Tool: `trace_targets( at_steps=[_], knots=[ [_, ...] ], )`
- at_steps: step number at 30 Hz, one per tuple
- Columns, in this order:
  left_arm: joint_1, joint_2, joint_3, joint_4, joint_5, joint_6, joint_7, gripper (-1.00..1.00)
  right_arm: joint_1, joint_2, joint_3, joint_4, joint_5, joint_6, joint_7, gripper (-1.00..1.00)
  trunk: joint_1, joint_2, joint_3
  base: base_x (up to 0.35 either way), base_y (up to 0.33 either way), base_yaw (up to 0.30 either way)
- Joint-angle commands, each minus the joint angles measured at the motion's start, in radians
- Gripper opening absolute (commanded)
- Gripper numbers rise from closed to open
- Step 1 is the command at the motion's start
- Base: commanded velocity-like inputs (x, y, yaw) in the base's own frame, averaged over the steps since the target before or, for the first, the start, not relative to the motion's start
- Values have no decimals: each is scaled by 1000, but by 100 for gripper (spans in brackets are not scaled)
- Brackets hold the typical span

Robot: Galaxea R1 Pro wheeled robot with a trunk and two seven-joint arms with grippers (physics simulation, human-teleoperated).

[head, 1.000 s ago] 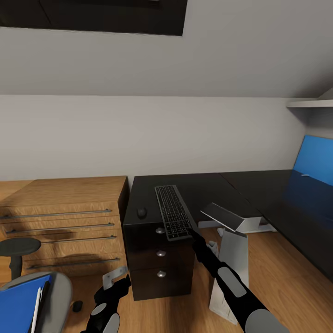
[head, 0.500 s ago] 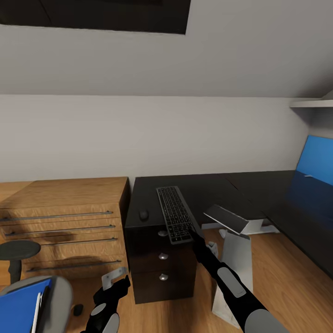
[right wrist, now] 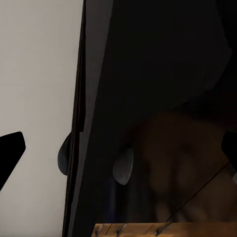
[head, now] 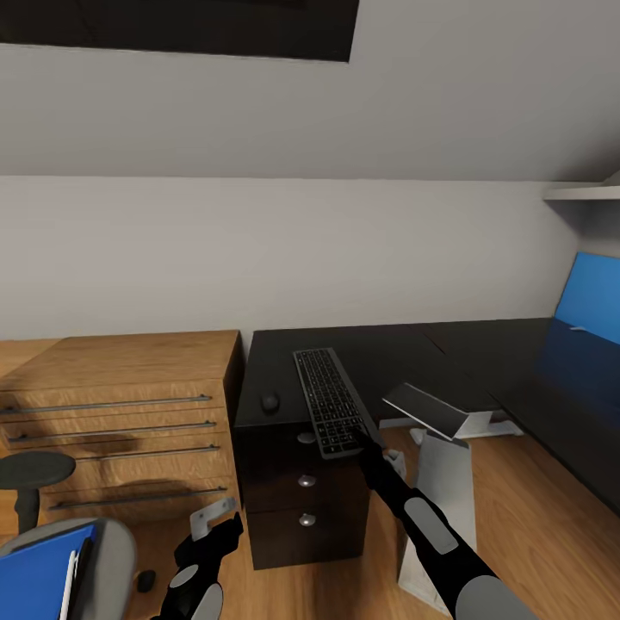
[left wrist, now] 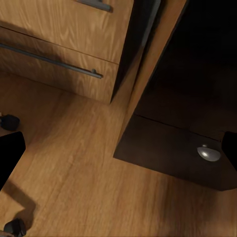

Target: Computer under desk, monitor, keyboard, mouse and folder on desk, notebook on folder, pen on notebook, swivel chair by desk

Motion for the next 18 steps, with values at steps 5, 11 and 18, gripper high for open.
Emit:
trace_targets(
  at_steps=[5,11,18],
  knots=[
    [-1,0,-2,-1,5,3,3,100,-1,-1,1,0,-10,3,2,100,0,-1,-1,-58,43,0],
    [-1,0,-1,-1,5,3,1,100,-1,-1,1,0,-10,3,2,100,0,-1,-1,-68,103,0],
    [-1,0,-2,0,5,3,3,100,-1,-1,3,0,-9,1,2,100,0,-1,-1,-3,5,0]
  ],
)
